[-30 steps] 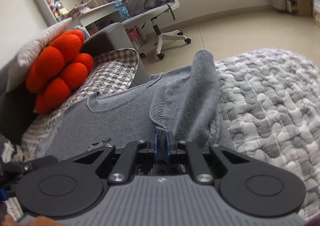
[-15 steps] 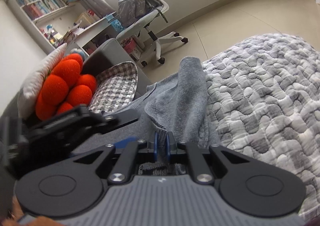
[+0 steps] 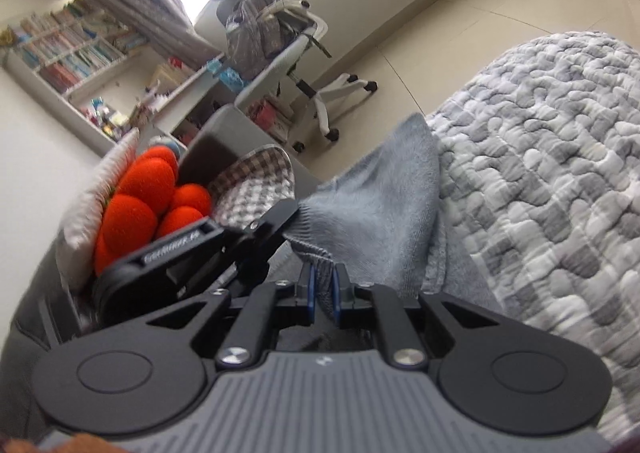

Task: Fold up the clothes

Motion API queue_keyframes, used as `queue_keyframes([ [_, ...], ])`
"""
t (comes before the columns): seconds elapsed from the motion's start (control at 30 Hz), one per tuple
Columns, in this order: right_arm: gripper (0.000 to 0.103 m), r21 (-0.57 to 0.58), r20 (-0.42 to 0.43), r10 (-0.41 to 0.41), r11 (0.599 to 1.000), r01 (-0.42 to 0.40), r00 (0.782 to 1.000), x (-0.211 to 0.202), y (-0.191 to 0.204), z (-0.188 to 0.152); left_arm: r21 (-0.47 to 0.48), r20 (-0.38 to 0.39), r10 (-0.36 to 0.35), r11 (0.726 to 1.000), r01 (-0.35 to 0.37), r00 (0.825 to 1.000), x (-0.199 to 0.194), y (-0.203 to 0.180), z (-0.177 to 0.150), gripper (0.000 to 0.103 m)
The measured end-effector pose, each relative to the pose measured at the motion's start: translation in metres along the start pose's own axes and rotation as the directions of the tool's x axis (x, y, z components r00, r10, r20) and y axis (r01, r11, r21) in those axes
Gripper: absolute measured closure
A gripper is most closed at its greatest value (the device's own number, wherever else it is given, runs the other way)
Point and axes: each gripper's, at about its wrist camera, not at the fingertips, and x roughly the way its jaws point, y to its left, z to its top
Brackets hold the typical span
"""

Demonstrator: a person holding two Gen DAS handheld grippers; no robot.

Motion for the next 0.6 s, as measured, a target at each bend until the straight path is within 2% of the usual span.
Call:
queue_keyframes([
  [0.17,0.092,-0.017,-0.014,0.006,1.000,-0.006,1.000,0.010,0.009,-0.005,0.016,0.069,0.006,1.000,-0.007,0.998,-0.010,0.000,0.006,0.102],
  [0.37,0.092,-0.042,-0.022,0.009,0.999,-0.009,1.000,0.017,0.014,-0.008,0.001,0.083,0.028,1.000,-0.028,0.996,-0.017,0.010,0.012,0.102],
  [0.6,0.092,-0.057,-0.028,0.030,0.998,-0.032,0.999,0.019,0.017,-0.010,0.027,0.103,0.067,0.997,-0.070,0.992,-0.025,0.017,0.016,0.102],
])
